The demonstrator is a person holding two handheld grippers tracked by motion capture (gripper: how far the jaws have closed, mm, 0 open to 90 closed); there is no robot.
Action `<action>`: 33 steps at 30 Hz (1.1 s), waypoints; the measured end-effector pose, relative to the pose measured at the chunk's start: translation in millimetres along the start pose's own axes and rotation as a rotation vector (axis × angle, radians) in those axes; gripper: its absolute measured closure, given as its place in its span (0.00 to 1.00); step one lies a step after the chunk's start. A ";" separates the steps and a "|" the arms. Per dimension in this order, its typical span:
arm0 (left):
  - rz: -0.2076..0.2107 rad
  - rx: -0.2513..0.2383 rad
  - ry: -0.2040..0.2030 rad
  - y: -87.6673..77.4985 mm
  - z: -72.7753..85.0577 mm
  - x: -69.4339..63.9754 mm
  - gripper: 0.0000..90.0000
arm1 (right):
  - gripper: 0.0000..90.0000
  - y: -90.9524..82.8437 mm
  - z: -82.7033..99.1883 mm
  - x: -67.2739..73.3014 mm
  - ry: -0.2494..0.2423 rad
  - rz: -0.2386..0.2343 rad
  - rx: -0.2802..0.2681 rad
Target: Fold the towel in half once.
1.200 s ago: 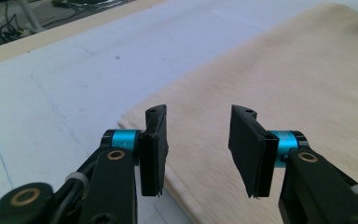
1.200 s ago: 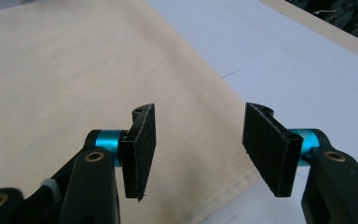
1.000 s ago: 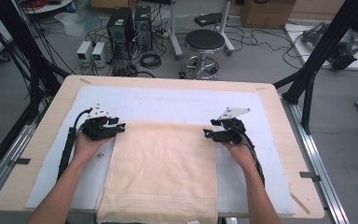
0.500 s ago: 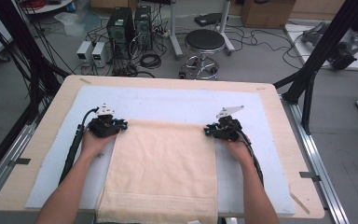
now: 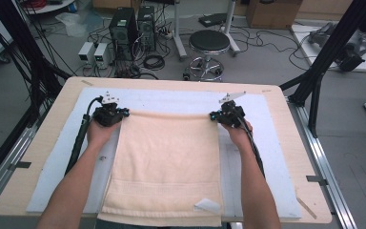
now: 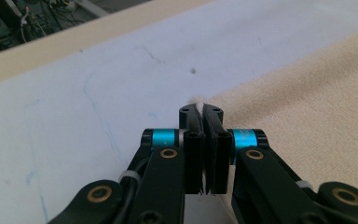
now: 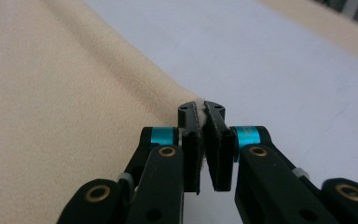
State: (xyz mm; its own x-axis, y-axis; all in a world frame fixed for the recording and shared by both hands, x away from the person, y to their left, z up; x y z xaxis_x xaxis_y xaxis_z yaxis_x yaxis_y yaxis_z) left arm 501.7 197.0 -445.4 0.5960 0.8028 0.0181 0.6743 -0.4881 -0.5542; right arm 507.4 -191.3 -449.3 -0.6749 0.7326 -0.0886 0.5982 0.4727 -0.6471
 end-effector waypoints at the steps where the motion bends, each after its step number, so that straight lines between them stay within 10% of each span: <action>1: -0.013 -0.013 0.002 0.0 -5.3 1.7 0.97 | 0.95 -0.7 -6.6 -2.3 -0.004 0.011 -0.007; 5: -0.046 -0.002 0.006 -0.7 -10.2 4.4 0.78 | 0.69 -2.6 -14.6 -10.8 0.022 0.063 -0.030; 8: 0.025 0.021 -0.025 -3.6 -1.8 4.7 0.72 | 0.60 -7.4 -7.2 -12.0 0.047 0.012 -0.024; 25: 0.164 -0.020 -0.055 -42.8 27.8 -29.5 0.59 | 0.50 -28.9 15.4 36.2 0.004 -0.090 -0.072; 33: 0.250 -0.060 -0.003 -54.8 21.0 -50.8 0.56 | 0.44 -33.8 18.0 51.8 -0.015 -0.133 -0.075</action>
State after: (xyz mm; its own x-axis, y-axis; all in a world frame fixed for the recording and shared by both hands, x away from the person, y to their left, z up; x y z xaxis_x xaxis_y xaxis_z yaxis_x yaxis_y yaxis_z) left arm 425.3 190.2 -433.4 0.7464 0.6555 -0.1154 0.5309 -0.6910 -0.4906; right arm 444.4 -178.2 -445.6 -0.7564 0.6539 -0.0177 0.5332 0.6007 -0.5957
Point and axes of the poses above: each handheld gripper's, and its own axes: y roughly forward along the jaws, z roughly out of its underside, x roughly to its left, the point moved 6 cm from there along y, roughly forward along the jaws, and after that the axes turned 5 degrees about z, right-handed, at the moved point
